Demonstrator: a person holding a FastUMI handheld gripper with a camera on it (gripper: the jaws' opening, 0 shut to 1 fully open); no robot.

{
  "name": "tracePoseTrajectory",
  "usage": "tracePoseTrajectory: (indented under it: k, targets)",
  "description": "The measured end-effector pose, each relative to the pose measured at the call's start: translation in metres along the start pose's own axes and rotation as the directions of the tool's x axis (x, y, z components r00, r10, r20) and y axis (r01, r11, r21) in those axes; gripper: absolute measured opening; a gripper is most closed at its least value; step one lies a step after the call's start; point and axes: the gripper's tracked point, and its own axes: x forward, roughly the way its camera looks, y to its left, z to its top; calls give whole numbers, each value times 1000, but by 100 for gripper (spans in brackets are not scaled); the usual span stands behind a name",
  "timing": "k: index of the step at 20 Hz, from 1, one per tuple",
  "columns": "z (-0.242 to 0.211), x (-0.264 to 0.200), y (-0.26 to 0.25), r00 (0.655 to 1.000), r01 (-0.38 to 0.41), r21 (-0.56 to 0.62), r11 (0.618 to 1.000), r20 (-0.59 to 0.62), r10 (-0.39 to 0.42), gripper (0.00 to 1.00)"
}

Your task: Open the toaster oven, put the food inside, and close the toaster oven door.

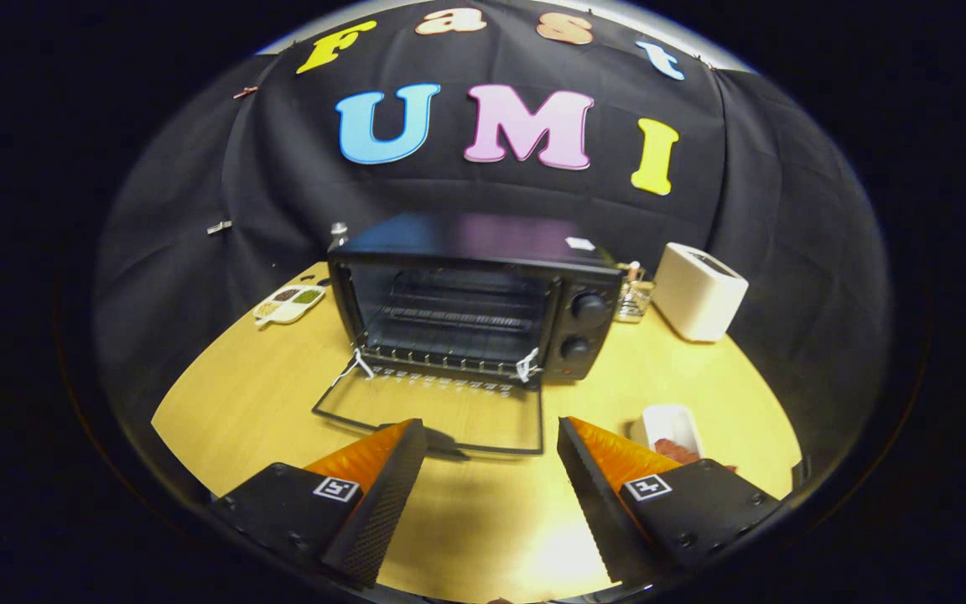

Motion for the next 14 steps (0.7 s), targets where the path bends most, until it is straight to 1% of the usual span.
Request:
tracePoseTrajectory:
  k: [3,7,11,14]
  targets:
    - [22,-19,-39,999,36,22,999,38,-37,98]
    - [29,-30,-88,996,76,29,997,52,-78,98]
    - [18,-29,-145,996,90,60,994,4,-90,98]
    - [-2,-21,-182,996,76,120,990,-62,-69,98]
